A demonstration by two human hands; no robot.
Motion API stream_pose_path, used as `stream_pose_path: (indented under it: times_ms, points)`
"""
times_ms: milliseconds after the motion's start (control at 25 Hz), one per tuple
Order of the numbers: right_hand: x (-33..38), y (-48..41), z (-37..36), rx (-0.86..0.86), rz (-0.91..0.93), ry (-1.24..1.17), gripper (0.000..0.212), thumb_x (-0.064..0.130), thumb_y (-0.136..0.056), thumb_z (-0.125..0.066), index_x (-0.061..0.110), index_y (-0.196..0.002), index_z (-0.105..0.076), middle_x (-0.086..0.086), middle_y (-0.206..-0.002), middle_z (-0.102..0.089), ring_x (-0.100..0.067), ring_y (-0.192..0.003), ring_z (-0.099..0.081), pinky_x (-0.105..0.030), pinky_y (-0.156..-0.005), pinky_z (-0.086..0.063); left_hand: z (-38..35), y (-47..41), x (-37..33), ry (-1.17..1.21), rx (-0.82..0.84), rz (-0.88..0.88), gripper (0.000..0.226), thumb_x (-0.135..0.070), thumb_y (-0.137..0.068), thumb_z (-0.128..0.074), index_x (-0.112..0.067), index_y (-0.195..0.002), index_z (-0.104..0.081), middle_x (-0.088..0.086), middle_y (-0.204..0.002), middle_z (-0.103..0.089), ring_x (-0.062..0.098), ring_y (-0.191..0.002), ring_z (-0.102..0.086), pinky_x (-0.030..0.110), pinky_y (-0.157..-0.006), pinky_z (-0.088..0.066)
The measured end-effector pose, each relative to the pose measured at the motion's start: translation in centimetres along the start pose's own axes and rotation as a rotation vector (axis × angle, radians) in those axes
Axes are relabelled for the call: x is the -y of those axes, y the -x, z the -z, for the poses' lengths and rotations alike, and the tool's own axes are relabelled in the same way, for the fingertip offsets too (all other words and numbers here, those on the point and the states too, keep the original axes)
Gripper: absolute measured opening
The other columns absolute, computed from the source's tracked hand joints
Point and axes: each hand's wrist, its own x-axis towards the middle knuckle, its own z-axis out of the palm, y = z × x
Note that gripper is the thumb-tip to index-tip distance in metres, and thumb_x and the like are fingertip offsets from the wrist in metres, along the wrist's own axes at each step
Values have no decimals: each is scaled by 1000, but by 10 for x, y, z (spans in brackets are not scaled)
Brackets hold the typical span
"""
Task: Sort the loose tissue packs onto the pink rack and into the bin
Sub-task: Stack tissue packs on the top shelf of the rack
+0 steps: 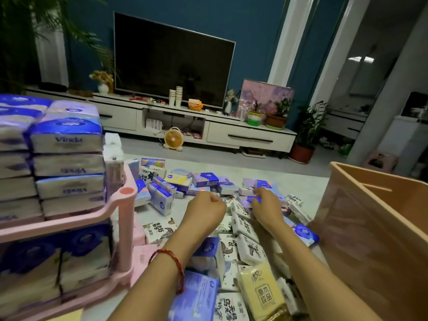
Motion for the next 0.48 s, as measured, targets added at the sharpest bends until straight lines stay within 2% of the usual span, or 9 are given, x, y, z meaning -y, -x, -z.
stream_pose_path:
  times_ms: [120,240,360,440,480]
  points:
    - [16,-24,-11,137,-81,170,47,37,-87,-53,8,-124,-49,-16,-125,-54,-33,-116,-48,-39,-92,-42,0,-8,4,44,-2,7,9,-13,-90,-42,-17,-84,-47,7,-86,-53,17,-78,-44,29,-72,-37]
    - [20,-34,-11,224,-221,312,46,41,-76,-56,13,-112,-53,-14,-118,-55,-33,-115,-48,-40,-94,-42,5,-11,5,92,-24,43,9,-13,-90,-42,-17,-84,-47,7,-85,-51,16,-79,-43,30,-72,-36]
    - [17,-29,1,340,-334,159,44,43,-65,-67,13,-93,-54,-8,-99,-58,-32,-107,-54,-39,-92,-43,12,-11,0,152,-65,103,18,-10,-90,-43,-17,-75,-49,11,-84,-53,19,-78,-45,29,-68,-36]
    - [14,-14,9,328,-268,101,42,40,-70,-71,11,-87,-47,-2,-81,-52,-25,-91,-54,-34,-79,-41,15,-6,-5,176,-63,114,20,-8,-91,-43,-15,-73,-48,12,-85,-55,21,-78,-47,27,-64,-36]
    - [13,-7,14,288,-211,64,41,35,-73,-72,11,-90,-43,0,-77,-48,-21,-82,-51,-31,-72,-40,15,-2,-7,170,-56,106,18,-9,-92,-43,-14,-75,-48,12,-86,-53,21,-79,-46,27,-65,-36]
